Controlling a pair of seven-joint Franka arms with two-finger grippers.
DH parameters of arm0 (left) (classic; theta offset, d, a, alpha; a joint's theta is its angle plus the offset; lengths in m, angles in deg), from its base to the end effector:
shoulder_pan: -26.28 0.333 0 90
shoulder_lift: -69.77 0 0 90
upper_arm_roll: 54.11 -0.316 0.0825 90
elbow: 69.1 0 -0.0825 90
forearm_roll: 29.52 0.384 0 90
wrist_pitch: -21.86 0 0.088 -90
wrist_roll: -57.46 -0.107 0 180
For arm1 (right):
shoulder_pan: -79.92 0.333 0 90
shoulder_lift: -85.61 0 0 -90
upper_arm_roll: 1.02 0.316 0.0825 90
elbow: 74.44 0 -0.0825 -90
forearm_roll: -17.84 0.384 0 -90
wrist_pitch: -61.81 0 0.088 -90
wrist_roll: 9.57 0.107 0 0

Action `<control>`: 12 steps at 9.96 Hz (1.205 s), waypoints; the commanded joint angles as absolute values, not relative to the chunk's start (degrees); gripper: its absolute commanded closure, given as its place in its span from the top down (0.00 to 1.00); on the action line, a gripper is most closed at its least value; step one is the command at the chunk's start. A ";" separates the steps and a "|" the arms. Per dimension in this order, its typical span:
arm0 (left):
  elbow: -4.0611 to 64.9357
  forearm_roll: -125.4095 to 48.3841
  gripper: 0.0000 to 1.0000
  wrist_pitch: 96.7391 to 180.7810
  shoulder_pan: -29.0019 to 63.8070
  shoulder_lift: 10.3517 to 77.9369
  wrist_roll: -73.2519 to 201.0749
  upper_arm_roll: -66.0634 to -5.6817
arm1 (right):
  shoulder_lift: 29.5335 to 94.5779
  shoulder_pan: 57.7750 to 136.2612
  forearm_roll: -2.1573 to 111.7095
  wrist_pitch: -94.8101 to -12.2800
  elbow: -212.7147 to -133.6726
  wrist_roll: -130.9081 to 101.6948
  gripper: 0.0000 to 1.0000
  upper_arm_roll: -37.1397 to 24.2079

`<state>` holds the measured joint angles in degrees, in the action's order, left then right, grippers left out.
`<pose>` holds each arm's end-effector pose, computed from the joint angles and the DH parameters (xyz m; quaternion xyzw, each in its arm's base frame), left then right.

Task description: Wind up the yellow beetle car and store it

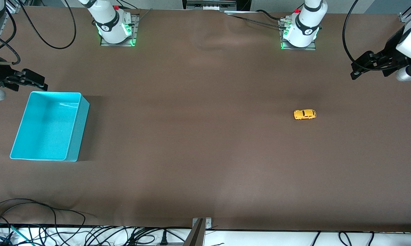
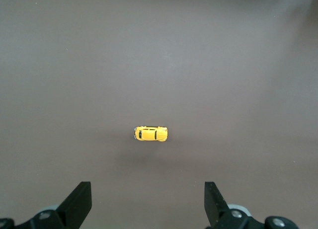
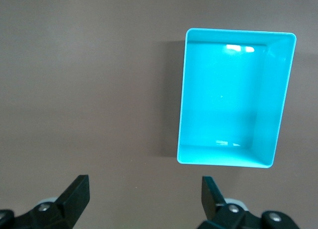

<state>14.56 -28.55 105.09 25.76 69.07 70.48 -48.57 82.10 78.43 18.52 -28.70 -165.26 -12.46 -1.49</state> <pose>0.5434 -0.0553 0.6591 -0.9980 -0.0616 0.0084 0.0093 0.5712 -0.0182 0.5840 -0.9994 -0.0079 0.0331 0.0071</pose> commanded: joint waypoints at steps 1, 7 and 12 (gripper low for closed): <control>12.46 -27.24 1.00 103.69 26.10 68.89 70.47 -48.05 | 81.30 78.25 18.20 -28.36 -164.00 -12.56 1.00 -1.37; 13.16 -26.45 1.00 104.56 25.75 63.29 70.73 -47.52 | 80.69 78.25 18.81 -28.36 -163.56 -12.65 1.00 -1.37; 27.01 -26.36 1.00 114.81 26.28 64.57 68.45 -47.96 | 80.42 78.16 18.81 -28.36 -163.56 -12.57 1.00 -1.37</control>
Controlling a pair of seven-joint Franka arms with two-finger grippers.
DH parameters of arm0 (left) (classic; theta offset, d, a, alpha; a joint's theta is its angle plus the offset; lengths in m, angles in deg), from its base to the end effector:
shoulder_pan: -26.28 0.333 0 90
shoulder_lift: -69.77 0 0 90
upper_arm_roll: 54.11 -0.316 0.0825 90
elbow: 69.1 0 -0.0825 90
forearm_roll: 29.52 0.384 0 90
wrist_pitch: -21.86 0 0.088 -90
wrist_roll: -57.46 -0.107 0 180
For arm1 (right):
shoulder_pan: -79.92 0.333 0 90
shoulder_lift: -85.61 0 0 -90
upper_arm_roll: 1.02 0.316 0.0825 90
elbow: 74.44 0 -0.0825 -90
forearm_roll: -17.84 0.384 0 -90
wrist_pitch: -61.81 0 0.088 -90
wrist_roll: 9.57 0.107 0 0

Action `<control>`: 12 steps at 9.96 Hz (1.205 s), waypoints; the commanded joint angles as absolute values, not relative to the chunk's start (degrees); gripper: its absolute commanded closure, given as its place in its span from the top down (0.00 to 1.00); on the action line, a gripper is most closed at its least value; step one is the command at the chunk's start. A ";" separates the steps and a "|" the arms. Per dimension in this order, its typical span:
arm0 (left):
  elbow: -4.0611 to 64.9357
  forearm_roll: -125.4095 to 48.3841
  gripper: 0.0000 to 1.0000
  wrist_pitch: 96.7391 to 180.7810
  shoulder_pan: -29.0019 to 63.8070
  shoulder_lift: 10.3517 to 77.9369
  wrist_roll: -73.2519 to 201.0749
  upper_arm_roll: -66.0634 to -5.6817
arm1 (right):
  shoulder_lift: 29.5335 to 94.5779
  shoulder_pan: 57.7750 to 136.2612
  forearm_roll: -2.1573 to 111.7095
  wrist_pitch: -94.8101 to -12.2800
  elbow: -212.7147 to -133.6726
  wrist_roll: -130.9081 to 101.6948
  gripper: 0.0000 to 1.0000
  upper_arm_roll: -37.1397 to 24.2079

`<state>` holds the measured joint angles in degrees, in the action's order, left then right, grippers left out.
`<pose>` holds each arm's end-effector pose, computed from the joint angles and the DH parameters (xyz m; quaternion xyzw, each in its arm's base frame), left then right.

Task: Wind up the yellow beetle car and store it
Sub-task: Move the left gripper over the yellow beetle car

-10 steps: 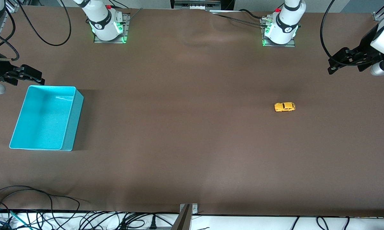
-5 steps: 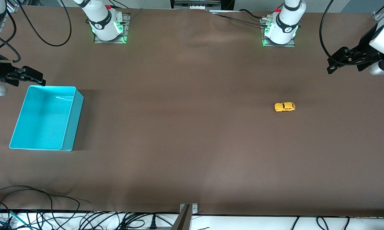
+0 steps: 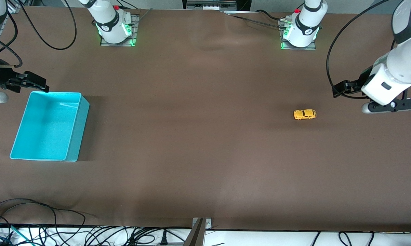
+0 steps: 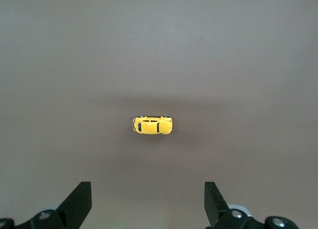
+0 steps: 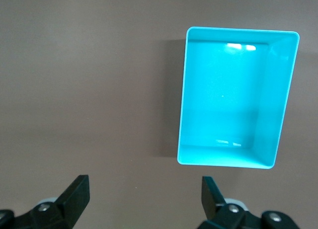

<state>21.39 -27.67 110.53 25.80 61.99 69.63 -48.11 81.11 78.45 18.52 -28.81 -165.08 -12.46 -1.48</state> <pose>0.5822 -0.0591 0.5416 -0.9953 -0.0484 0.0807 0.0224 0.5759 -0.0180 0.5757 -0.9992 -0.0081 0.0392 0.0073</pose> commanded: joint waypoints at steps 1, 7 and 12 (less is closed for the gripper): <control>32.19 -26.36 1.00 119.98 26.71 65.71 68.53 -47.96 | 80.34 78.16 18.81 -28.36 -163.56 -12.48 1.00 -1.37; 50.05 -26.36 1.00 136.09 28.65 68.01 68.36 -48.05 | 79.63 78.34 18.72 -28.28 -163.47 -12.48 1.00 -1.37; 59.64 -26.36 1.00 146.12 28.56 67.92 68.36 -48.13 | 79.63 78.16 18.28 -28.19 -163.38 -12.91 1.00 -1.46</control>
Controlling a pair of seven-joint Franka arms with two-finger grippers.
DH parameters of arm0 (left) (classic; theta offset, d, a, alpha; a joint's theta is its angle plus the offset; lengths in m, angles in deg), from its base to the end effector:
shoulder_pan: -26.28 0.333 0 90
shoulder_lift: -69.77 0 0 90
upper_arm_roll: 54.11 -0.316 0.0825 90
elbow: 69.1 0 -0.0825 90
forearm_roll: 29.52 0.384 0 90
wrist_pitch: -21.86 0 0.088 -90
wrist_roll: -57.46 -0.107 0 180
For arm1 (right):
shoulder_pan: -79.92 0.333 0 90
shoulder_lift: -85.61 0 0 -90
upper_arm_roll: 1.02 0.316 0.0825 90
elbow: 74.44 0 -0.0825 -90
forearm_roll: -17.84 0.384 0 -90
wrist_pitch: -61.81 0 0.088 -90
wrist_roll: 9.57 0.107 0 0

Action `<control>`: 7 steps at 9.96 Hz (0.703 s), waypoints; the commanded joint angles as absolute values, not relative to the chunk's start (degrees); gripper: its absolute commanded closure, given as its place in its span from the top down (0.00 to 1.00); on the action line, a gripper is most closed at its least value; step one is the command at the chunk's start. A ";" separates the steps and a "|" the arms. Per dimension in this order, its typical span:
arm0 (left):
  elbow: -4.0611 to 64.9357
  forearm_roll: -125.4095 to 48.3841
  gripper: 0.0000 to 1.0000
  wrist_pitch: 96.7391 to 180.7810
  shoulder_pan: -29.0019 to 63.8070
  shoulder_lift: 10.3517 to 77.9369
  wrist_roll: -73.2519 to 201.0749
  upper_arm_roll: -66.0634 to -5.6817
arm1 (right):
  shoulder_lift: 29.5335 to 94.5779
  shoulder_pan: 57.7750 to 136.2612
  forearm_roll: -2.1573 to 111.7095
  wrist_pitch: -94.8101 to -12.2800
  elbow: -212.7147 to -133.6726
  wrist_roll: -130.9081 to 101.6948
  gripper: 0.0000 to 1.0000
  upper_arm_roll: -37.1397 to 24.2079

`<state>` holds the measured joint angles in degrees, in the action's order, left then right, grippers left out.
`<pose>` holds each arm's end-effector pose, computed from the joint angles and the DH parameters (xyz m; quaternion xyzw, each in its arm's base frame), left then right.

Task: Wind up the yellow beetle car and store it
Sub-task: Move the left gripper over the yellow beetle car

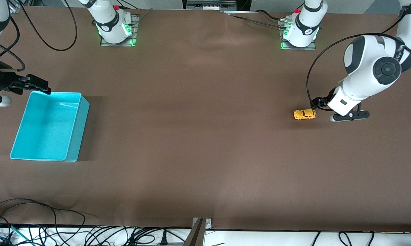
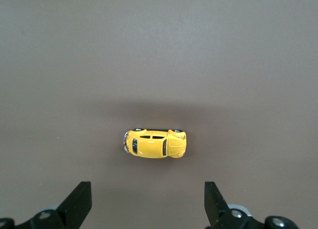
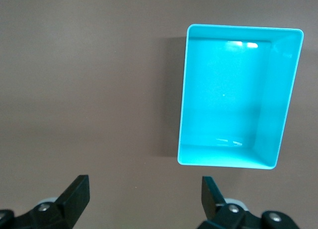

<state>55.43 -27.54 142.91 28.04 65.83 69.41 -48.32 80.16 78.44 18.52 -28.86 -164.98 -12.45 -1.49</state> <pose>0.5283 -0.0354 0.3510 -0.9961 -0.0590 0.0624 0.0196 0.5801 -0.0183 0.5670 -0.9989 -0.0078 0.0461 0.0075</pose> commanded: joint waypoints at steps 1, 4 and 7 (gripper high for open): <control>61.75 -26.36 1.00 147.96 28.56 67.92 68.36 -48.05 | 79.63 78.16 18.37 -28.19 -163.38 -12.83 1.00 -1.46; 67.11 -26.36 0.98 153.06 28.56 67.75 59.20 -48.05 | 79.63 78.07 18.28 -28.28 -163.38 -12.56 1.00 -1.46; 68.36 -26.44 1.00 153.78 28.74 67.05 36.98 -48.05 | 79.63 78.07 18.28 -28.28 -163.47 -12.56 1.00 -1.54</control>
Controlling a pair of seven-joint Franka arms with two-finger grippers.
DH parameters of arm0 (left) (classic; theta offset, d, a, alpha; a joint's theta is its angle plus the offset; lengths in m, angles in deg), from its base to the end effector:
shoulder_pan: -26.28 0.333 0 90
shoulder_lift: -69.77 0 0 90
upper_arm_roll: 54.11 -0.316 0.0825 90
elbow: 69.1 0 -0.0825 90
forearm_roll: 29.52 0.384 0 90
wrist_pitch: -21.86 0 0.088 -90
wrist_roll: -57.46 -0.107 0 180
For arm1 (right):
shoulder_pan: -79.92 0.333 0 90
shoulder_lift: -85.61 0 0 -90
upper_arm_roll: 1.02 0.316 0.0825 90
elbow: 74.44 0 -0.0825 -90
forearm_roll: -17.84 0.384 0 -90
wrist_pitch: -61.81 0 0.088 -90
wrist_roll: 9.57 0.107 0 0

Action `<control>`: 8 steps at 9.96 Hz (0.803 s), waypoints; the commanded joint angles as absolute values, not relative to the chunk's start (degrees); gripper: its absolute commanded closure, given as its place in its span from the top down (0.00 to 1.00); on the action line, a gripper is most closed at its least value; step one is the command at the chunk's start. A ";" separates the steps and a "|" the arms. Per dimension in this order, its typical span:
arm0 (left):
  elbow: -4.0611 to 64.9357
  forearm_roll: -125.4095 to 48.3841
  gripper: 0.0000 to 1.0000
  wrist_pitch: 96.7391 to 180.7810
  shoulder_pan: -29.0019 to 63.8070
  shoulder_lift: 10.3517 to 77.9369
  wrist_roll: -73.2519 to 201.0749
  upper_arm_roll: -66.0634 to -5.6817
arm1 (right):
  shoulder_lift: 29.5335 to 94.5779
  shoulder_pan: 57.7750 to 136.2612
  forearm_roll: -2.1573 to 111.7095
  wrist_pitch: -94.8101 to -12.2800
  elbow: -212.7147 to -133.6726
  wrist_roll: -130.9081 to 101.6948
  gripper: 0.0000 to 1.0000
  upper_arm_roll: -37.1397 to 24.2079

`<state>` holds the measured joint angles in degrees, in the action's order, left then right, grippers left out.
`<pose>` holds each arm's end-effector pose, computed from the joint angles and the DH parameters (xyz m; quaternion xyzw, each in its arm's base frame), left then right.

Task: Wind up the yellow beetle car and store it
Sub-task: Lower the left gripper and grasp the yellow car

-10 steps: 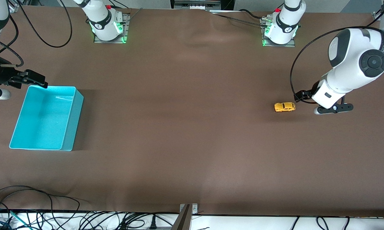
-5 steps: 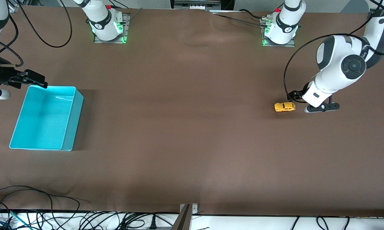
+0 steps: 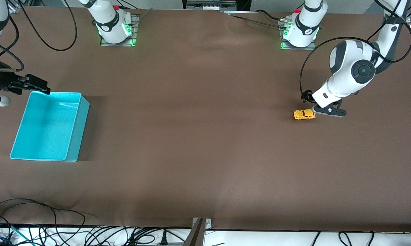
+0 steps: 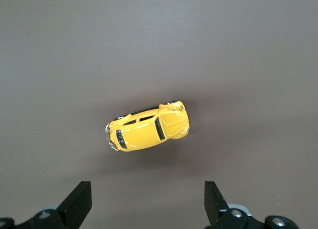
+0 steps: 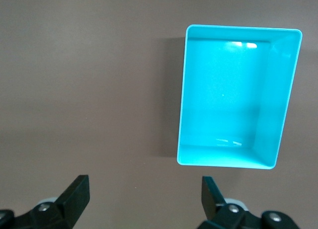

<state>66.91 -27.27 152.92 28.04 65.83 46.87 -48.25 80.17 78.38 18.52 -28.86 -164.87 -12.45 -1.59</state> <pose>0.4835 -0.0340 0.2826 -0.9869 0.1415 0.0777 0.0059 0.5801 -0.0199 0.5680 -0.9989 -0.0064 0.0451 0.0074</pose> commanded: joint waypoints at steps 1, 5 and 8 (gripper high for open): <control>68.62 -26.44 1.00 153.78 29.26 66.17 27.76 -48.13 | 79.54 77.81 18.28 -28.19 -163.47 -12.65 1.00 -1.54; 68.71 -26.36 1.00 158.85 29.53 61.26 -0.21 -48.66 | 79.46 77.02 18.72 -28.36 -163.47 -13.09 1.00 -1.63; 68.63 -26.44 0.98 168.09 29.44 55.54 -15.54 -50.06 | 79.46 77.02 18.81 -28.45 -163.38 -13.18 1.00 -1.63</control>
